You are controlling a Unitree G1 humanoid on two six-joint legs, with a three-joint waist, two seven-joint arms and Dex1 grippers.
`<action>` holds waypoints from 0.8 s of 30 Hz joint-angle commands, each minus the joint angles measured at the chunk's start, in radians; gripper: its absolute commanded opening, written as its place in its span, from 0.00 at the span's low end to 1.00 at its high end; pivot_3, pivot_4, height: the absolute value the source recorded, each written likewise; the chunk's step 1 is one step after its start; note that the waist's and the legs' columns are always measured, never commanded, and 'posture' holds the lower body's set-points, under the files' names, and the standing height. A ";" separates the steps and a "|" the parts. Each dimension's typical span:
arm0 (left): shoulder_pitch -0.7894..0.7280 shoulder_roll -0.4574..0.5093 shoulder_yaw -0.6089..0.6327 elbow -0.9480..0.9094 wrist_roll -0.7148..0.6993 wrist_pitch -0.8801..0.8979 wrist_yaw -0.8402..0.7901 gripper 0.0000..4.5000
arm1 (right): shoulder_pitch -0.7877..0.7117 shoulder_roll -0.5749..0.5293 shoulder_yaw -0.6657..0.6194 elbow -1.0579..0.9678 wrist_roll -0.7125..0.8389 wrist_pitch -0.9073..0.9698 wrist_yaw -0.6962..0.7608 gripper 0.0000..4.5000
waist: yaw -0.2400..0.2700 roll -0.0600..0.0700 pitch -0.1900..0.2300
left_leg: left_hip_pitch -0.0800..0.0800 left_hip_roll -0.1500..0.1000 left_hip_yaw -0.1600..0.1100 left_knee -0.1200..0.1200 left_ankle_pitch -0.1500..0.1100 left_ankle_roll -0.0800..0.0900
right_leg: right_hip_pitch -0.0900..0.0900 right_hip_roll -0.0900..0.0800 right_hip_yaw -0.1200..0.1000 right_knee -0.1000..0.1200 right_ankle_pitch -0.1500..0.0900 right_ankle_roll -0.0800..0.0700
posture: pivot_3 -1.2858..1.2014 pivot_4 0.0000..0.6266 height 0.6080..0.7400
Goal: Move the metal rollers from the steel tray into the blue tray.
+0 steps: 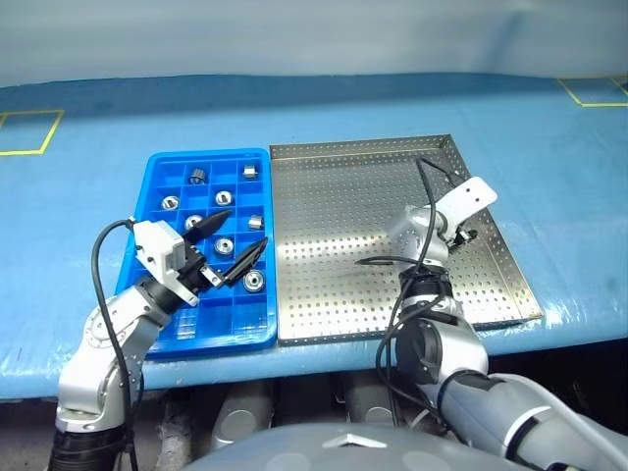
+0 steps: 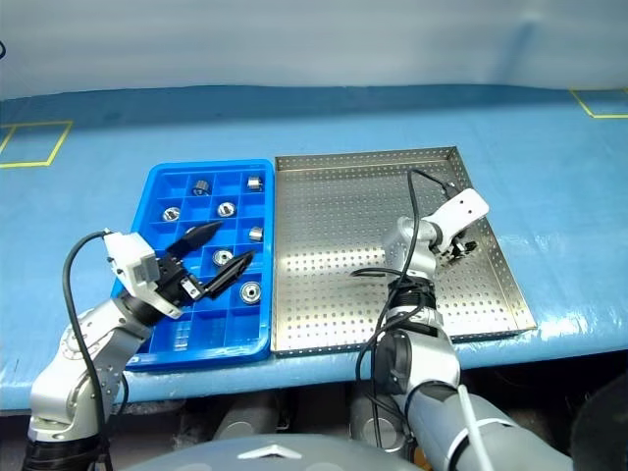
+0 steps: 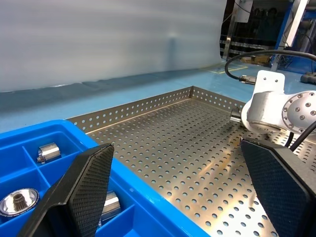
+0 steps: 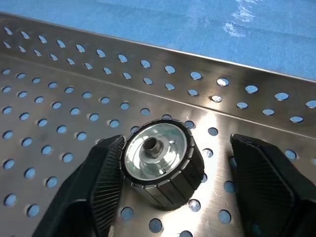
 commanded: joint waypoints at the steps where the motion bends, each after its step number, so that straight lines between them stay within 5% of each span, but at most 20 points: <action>1: 0.000 -0.006 0.002 -0.030 -0.009 -0.020 -0.001 1.00 | -0.013 -0.012 0.002 -0.012 -0.008 -0.010 -0.002 0.58 | 0.001 0.000 0.000 | 0.000 0.000 0.000 0.000 0.000 0.000 | 0.000 0.000 0.000 0.000 0.000 0.000 | 0.55 0.24 1.00; 3: -0.003 -0.007 0.001 -0.028 -0.008 -0.021 -0.001 1.00 | -0.009 -0.011 0.006 -0.017 -0.011 -0.004 0.001 0.43 | 0.001 0.000 0.000 | 0.000 0.000 0.001 0.000 0.000 0.001 | 0.000 0.000 0.001 0.000 0.000 0.001 | 0.55 0.24 1.00; 10: -0.012 -0.010 0.002 -0.026 -0.008 -0.024 0.000 1.00 | 0.031 0.017 0.144 -0.153 -0.094 0.068 0.087 0.41 | -0.002 0.000 0.000 | 0.000 0.000 0.003 0.001 -0.001 0.002 | 0.000 0.000 0.002 0.000 0.001 0.001 | 0.55 0.24 1.00; 18: 0.021 -0.014 0.021 -0.036 0.015 -0.062 0.010 1.00 | 0.172 -0.071 0.609 -0.628 -0.186 0.315 0.685 0.41 | 0.002 0.001 0.000 | 0.000 0.001 0.003 0.001 -0.001 0.002 | -0.001 0.000 0.002 0.000 0.001 0.002 | 0.56 0.24 1.00; 24: 0.082 -0.036 0.055 -0.055 0.021 -0.131 0.024 1.00 | 0.212 -0.203 0.745 -0.860 -0.025 0.475 1.138 0.41 | 0.023 0.000 0.000 | 0.000 0.000 0.000 0.002 -0.002 0.003 | 0.000 0.000 0.000 -0.002 0.001 0.002 | 0.57 0.24 1.00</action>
